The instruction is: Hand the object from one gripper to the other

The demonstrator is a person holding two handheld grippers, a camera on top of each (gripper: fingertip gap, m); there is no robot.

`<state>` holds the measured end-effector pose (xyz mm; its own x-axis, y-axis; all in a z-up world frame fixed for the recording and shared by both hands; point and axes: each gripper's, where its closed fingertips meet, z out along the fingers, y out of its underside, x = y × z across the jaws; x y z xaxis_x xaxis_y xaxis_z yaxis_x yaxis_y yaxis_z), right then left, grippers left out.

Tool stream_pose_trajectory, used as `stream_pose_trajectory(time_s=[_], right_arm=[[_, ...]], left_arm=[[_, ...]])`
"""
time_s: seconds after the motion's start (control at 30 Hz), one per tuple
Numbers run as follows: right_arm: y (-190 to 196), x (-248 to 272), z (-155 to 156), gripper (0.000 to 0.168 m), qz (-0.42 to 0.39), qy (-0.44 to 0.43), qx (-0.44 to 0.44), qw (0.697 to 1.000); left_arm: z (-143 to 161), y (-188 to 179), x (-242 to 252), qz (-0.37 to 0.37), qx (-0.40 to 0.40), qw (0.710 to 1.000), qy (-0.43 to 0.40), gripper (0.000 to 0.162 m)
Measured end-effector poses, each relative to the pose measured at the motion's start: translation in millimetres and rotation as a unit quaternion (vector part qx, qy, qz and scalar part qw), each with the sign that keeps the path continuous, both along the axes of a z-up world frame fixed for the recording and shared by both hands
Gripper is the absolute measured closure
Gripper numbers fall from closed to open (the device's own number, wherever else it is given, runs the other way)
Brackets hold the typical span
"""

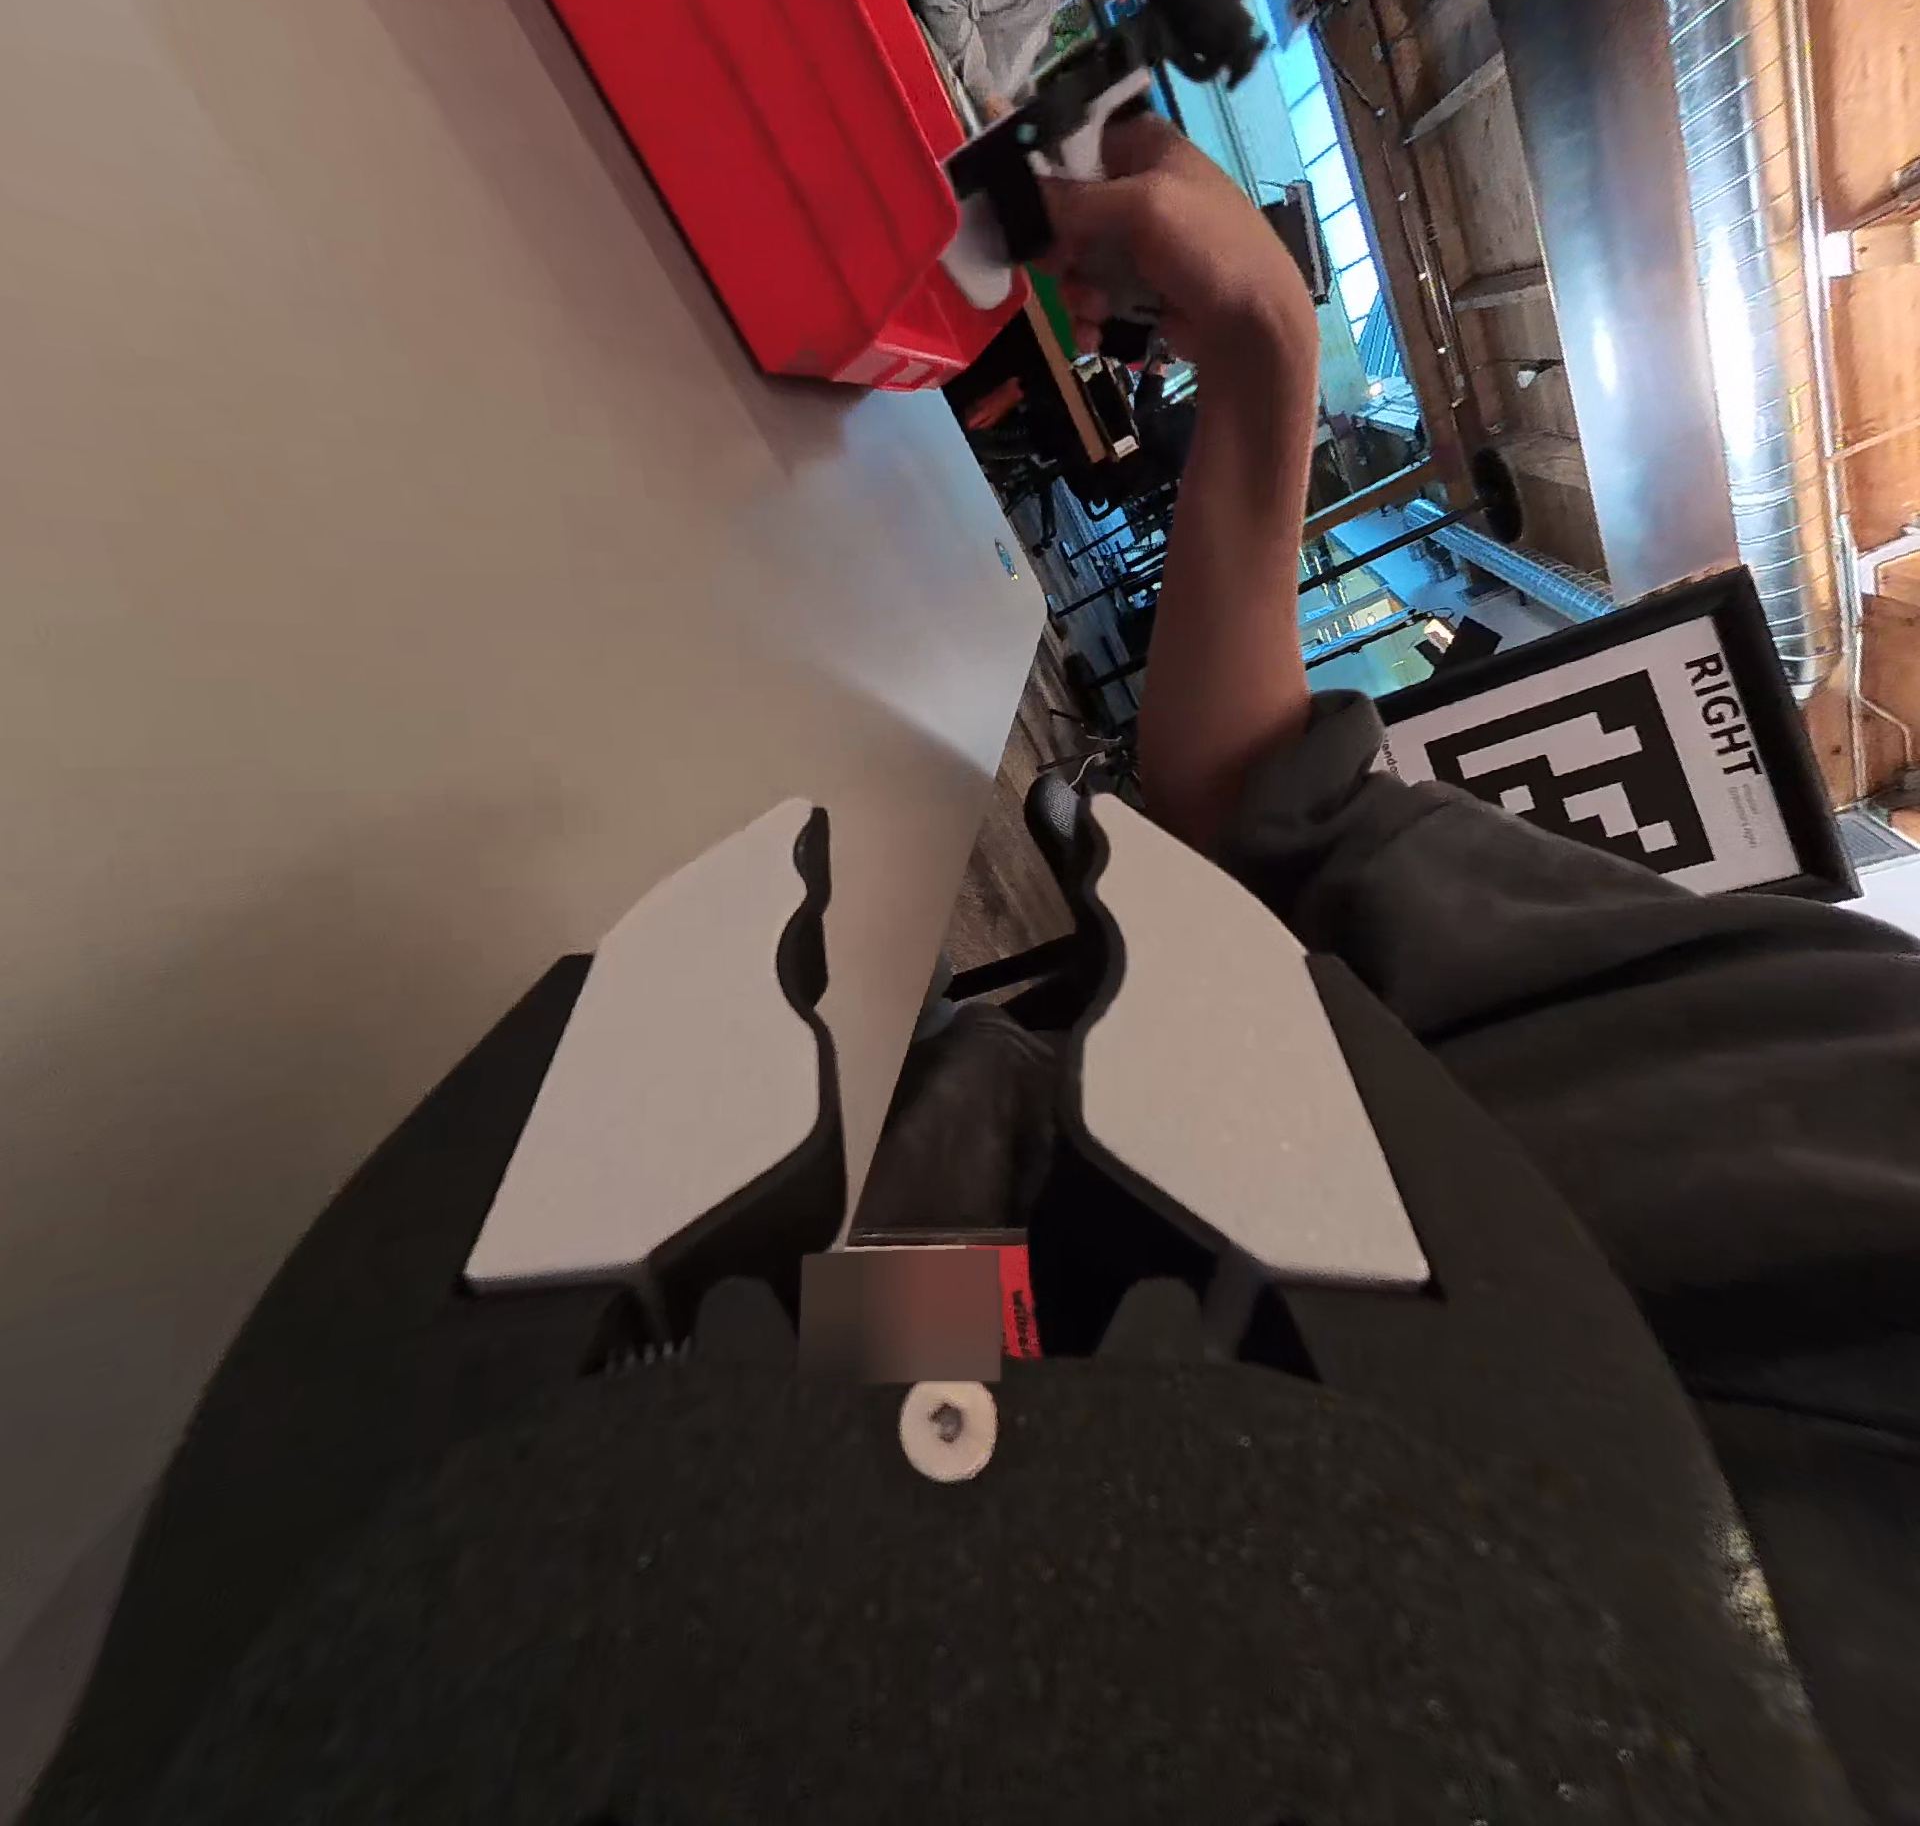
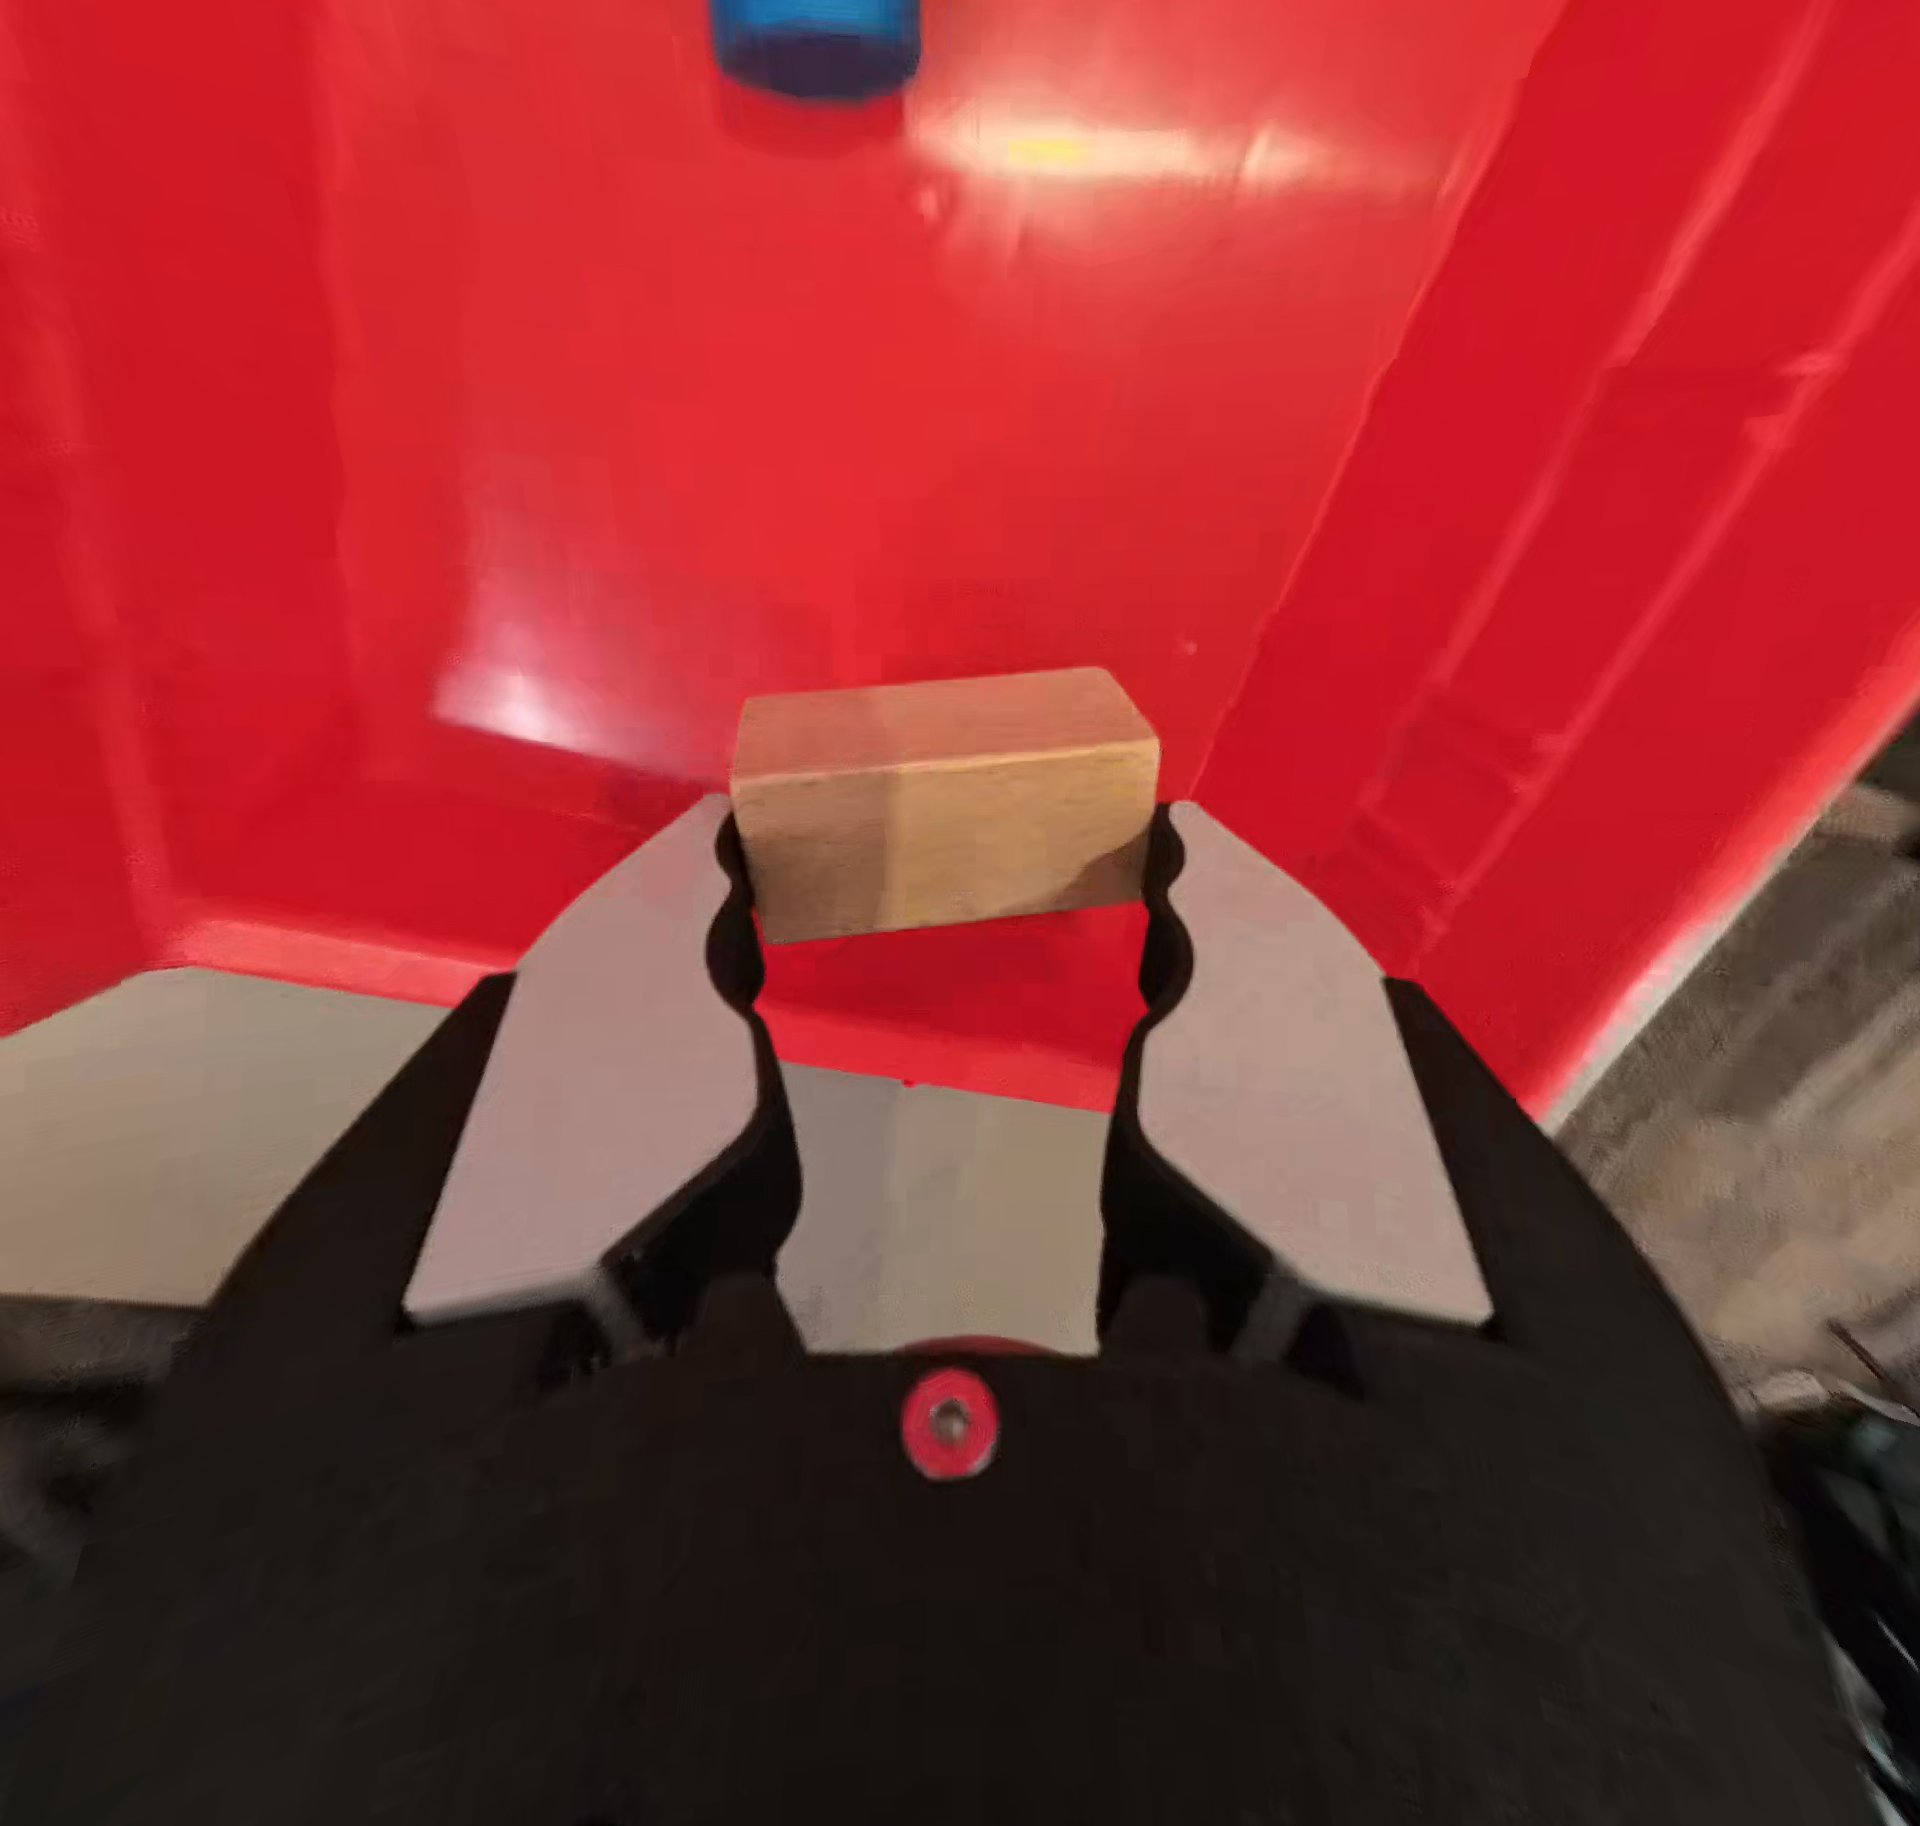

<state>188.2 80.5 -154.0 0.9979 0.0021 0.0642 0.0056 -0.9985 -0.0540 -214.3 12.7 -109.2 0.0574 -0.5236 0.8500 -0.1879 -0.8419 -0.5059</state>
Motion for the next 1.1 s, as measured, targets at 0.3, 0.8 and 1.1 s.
stream_pose_trajectory(time_s=[0.3, 0.8, 1.1], right_arm=[[0.0, 16.3, -38.0, 0.096, -0.026, -0.042, -0.093, 0.994], [4.0, -67.9, 75.7, 0.097, 0.079, -0.010, 0.311, 0.947], [-107.4, -252.4, 61.2, 0.100, 0.260, 0.319, 0.501, 0.762]], left_arm=[[-4.4, -6.2, -0.1, -0.012, 0.037, 0.999, 0.030, 0.117], [-7.0, 20.3, -26.5, 0.038, 0.219, 0.965, 0.141, 0.113], [51.2, 119.5, -126.8, -0.001, 0.529, 0.790, 0.310, 0.101]])
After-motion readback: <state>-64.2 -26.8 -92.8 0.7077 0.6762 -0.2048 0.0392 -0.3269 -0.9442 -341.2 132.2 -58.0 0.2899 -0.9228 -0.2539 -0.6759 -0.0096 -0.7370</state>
